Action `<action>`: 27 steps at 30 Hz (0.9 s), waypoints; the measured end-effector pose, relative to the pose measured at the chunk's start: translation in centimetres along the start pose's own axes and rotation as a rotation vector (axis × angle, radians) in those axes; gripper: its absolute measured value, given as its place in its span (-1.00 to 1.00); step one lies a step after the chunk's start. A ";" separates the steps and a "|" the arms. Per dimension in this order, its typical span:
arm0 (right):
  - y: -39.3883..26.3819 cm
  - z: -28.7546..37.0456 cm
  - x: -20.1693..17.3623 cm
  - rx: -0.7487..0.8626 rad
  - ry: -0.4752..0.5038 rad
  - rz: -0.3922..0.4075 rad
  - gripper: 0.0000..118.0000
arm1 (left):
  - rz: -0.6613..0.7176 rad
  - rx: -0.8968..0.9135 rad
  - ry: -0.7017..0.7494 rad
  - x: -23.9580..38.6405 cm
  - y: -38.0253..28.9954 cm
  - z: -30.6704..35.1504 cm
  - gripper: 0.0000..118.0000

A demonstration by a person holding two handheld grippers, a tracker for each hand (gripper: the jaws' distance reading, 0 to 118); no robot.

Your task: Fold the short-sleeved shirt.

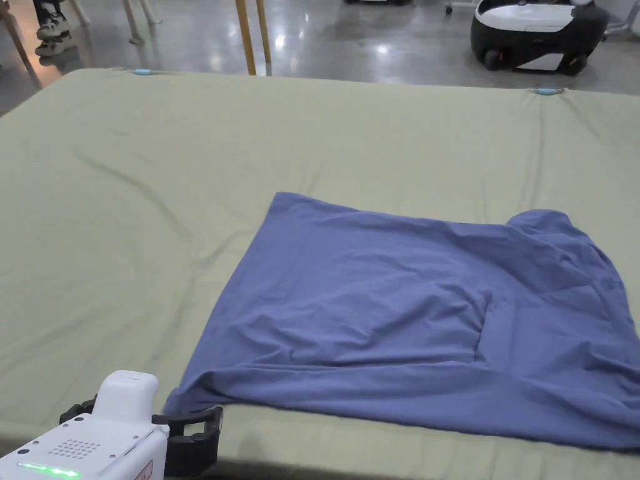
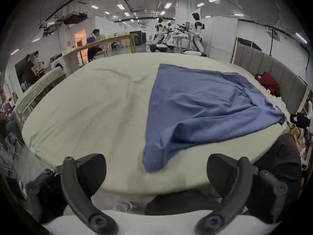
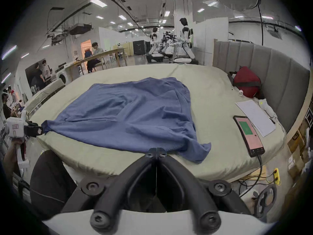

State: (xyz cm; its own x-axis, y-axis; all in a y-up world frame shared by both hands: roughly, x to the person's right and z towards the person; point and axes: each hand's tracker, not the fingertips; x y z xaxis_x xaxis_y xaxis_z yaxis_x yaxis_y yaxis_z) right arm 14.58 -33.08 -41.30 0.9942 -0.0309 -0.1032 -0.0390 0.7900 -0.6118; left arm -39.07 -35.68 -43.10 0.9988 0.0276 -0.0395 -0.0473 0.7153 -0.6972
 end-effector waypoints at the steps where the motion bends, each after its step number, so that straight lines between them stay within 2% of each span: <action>1: 0.1 -0.2 0.2 -0.004 -0.006 -0.002 -0.99 | 0.000 -0.007 -0.009 -0.1 0.1 -0.7 0.00; 2: 0.3 -0.3 0.4 -0.006 -0.013 -0.001 -0.99 | 0.000 -0.022 -0.012 -0.2 0.0 -1.3 -0.76; 3: 0.4 -0.4 0.6 -0.009 -0.023 0.001 -0.99 | -0.009 -0.032 -0.013 -0.1 0.3 -1.8 -0.98; 4: 0.6 -0.4 0.9 -0.008 -0.031 0.001 -0.96 | -0.023 -0.035 -0.005 -0.1 0.6 -2.2 -0.98; 5: 0.7 -0.4 1.2 -0.007 -0.033 0.001 -0.73 | -0.040 -0.051 0.000 -0.1 0.8 -2.6 -0.98; 6: 0.9 -0.3 1.6 -0.003 -0.032 0.002 -0.16 | -0.038 -0.059 -0.012 1.4 1.3 -1.7 -0.98; 7: 0.9 -0.2 2.0 0.012 -0.030 0.008 0.74 | -0.039 -0.042 -0.019 1.7 1.6 -1.4 -0.98; 8: 1.0 -0.1 2.3 0.038 -0.041 0.021 1.00 | -0.046 -0.034 -0.012 2.1 1.9 -1.1 -0.98; 12: 1.0 -1.5 3.7 -0.014 -0.049 0.089 0.95 | -0.041 -0.047 -0.021 1.7 2.6 -1.4 -0.98; 13: 0.8 -2.0 3.9 -0.002 -0.063 0.113 0.71 | -0.036 -0.048 -0.024 1.6 2.7 -1.4 -0.98; 14: 0.7 -3.0 4.3 -0.026 -0.063 0.119 0.29 | -0.042 -0.040 -0.019 1.9 2.5 -1.2 -0.98; 15: 0.6 -4.1 4.6 -0.059 -0.077 0.128 -0.38 | -0.044 -0.039 -0.017 2.0 2.5 -1.2 -0.98; 16: 0.4 -4.9 4.9 -0.074 -0.061 0.126 -0.93 | -0.046 -0.043 -0.014 2.0 2.5 -1.2 -0.98; 18: 0.3 -5.8 5.6 -0.068 -0.024 0.095 -0.93 | -0.046 -0.051 -0.013 2.2 2.6 -1.4 -0.98; 21: 0.4 -6.9 6.7 -0.109 -0.020 0.006 -0.93 | -0.048 -0.065 -0.006 2.6 2.7 -1.6 -0.98; 22: 0.6 -6.9 7.0 -0.121 0.015 -0.027 -0.93 | -0.047 -0.068 -0.005 2.0 2.6 -1.8 -0.98; 24: 0.9 -6.3 7.2 -0.099 -0.001 -0.028 -0.93 | -0.063 -0.081 -0.004 2.0 3.0 -1.9 -0.98; 27: 2.4 -5.0 7.6 -0.035 0.036 -0.090 -0.93 | -0.092 -0.067 0.010 2.1 4.1 -1.4 -0.98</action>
State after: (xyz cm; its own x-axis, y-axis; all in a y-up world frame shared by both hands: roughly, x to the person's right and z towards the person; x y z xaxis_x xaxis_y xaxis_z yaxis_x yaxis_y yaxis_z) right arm 21.55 -34.50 -47.43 0.9895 -0.1235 -0.0745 0.0464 0.7614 -0.6466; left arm -37.21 -33.70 -47.05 0.9989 -0.0433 0.0206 0.0442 0.6660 -0.7447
